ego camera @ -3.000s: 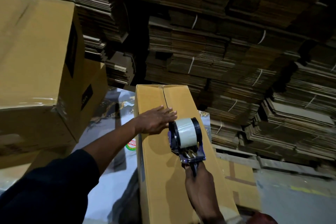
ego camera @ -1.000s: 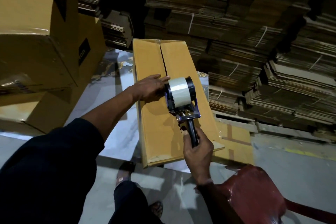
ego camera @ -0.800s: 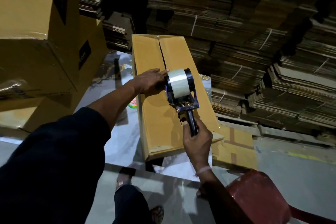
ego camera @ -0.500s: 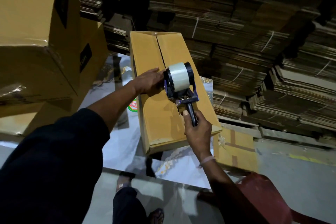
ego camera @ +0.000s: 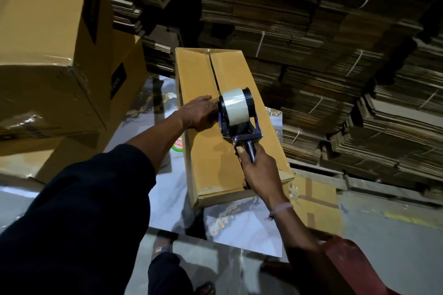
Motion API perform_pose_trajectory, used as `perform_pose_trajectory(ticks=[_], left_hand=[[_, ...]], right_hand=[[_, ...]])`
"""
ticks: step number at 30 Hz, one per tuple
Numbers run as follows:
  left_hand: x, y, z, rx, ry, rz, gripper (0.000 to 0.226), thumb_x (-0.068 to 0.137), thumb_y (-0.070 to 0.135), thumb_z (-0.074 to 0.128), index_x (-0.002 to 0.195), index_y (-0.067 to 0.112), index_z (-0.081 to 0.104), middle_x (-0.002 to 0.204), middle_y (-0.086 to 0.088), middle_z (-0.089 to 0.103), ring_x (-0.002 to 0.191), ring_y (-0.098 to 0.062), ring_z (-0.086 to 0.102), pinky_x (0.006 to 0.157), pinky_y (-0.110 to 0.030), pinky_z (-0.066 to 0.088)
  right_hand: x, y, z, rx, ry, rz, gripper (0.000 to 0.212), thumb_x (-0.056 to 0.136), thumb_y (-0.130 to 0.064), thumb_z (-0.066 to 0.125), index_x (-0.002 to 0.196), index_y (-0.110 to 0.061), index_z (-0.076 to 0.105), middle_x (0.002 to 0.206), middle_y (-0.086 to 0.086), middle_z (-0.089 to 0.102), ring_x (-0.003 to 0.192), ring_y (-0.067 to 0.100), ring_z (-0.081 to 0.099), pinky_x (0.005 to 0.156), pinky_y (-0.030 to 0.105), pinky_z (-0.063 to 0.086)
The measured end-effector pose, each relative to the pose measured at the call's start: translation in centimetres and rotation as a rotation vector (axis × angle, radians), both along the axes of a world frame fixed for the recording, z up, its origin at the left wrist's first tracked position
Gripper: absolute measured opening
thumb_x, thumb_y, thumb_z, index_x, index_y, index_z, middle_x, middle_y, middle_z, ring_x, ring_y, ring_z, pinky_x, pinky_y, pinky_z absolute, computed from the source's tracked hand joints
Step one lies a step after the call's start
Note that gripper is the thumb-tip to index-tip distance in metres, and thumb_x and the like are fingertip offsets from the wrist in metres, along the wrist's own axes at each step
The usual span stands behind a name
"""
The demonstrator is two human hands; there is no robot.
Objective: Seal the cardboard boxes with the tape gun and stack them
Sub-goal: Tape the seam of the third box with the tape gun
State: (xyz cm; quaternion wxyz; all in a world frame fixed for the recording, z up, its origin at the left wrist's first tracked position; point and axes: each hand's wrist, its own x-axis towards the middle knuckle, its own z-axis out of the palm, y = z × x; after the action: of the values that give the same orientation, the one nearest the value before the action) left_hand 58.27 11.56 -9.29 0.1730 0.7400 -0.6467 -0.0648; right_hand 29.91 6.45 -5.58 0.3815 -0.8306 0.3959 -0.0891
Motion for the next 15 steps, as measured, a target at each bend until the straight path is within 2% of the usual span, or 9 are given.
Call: perform_pose_trajectory(ticks=[3, 8, 12, 15], left_hand=[[-0.5, 0.1, 0.7, -0.016, 0.009, 0.018, 0.043, 0.101, 0.012, 0.060, 0.143, 0.008, 0.056, 0.153, -0.017, 0.052, 0.140, -0.031, 0.050, 0.127, -0.045, 0.017], [-0.2, -0.3, 0.7, 0.075, 0.004, 0.002, 0.048, 0.104, 0.017, 0.057, 0.151, 0.021, 0.049, 0.168, -0.004, 0.028, 0.157, -0.024, 0.019, 0.126, -0.038, 0.010], [0.3, -0.9, -0.1, 0.122, -0.031, -0.035, 0.049, 0.113, 0.031, 0.032, 0.162, 0.033, 0.029, 0.170, 0.008, 0.019, 0.159, -0.018, 0.011, 0.128, -0.041, 0.010], [0.7, -1.0, -0.7, 0.148, -0.050, -0.033, 0.047, 0.114, 0.032, 0.028, 0.161, 0.034, 0.030, 0.170, 0.011, 0.021, 0.159, -0.016, 0.011, 0.128, -0.045, 0.013]], right_hand=[[-0.5, 0.3, 0.3, 0.023, 0.029, -0.003, 0.038, 0.090, -0.068, 0.045, 0.103, -0.034, 0.053, 0.079, 0.005, 0.069, 0.065, 0.030, 0.071, 0.066, 0.047, 0.061], [-3.3, 1.2, 0.7, 0.052, 0.039, -0.004, 0.026, 0.101, -0.056, 0.052, 0.110, -0.031, 0.055, 0.074, 0.004, 0.067, 0.060, 0.024, 0.070, 0.060, 0.046, 0.060], [-6.7, 2.8, 1.5, 0.128, 0.019, -0.014, 0.024, 0.104, -0.049, 0.054, 0.116, -0.028, 0.055, 0.059, 0.003, 0.060, 0.049, 0.022, 0.065, 0.048, 0.038, 0.052], [-8.3, 4.0, 1.6, 0.168, -0.017, -0.010, 0.014, 0.106, -0.042, 0.055, 0.116, -0.032, 0.056, 0.055, 0.005, 0.057, 0.045, 0.022, 0.062, 0.048, 0.036, 0.051]])
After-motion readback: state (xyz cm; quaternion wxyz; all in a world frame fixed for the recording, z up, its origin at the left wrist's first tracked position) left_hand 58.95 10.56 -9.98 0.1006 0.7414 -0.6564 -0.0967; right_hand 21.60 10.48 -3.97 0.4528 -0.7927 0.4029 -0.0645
